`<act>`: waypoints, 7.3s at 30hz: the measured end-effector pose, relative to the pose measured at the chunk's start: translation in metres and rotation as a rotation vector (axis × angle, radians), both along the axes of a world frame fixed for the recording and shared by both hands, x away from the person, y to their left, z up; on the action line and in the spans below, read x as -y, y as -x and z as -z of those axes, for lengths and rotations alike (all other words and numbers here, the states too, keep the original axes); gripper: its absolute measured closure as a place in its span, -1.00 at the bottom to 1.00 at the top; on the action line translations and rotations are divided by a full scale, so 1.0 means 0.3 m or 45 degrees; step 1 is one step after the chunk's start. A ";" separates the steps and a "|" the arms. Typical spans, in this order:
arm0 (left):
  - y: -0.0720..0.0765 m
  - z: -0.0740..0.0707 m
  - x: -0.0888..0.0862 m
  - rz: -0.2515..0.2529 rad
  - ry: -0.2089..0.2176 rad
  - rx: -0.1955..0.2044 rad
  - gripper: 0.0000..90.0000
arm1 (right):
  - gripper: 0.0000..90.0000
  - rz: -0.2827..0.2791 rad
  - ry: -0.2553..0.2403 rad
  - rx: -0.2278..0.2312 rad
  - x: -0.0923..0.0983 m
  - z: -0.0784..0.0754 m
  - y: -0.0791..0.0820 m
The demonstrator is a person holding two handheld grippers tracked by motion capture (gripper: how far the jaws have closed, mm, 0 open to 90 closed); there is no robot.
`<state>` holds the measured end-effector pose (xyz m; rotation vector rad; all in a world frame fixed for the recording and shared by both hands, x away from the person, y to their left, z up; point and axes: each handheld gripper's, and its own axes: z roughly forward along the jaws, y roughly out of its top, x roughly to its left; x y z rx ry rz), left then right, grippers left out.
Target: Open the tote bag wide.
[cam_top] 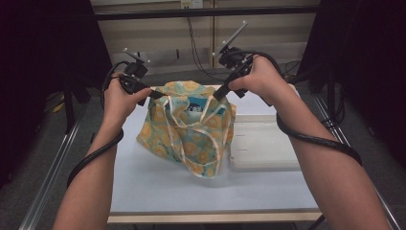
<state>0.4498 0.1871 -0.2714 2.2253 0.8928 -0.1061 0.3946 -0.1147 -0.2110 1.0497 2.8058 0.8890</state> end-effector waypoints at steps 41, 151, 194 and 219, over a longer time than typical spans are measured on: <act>0.034 0.083 -0.108 -0.114 0.065 -0.087 1.00 | 0.98 0.173 -0.003 -0.021 0.052 0.126 -0.042; 0.005 0.146 -0.123 -0.183 0.014 0.005 1.00 | -0.13 0.075 0.027 -0.030 0.115 0.229 0.056; -0.142 0.291 -0.132 -0.228 -0.090 -0.060 1.00 | 1.00 0.262 0.040 -0.078 0.158 0.405 -0.101; -0.077 0.235 -0.186 -0.278 -0.030 -0.029 -0.16 | 1.00 0.283 0.053 -0.080 0.154 0.424 -0.090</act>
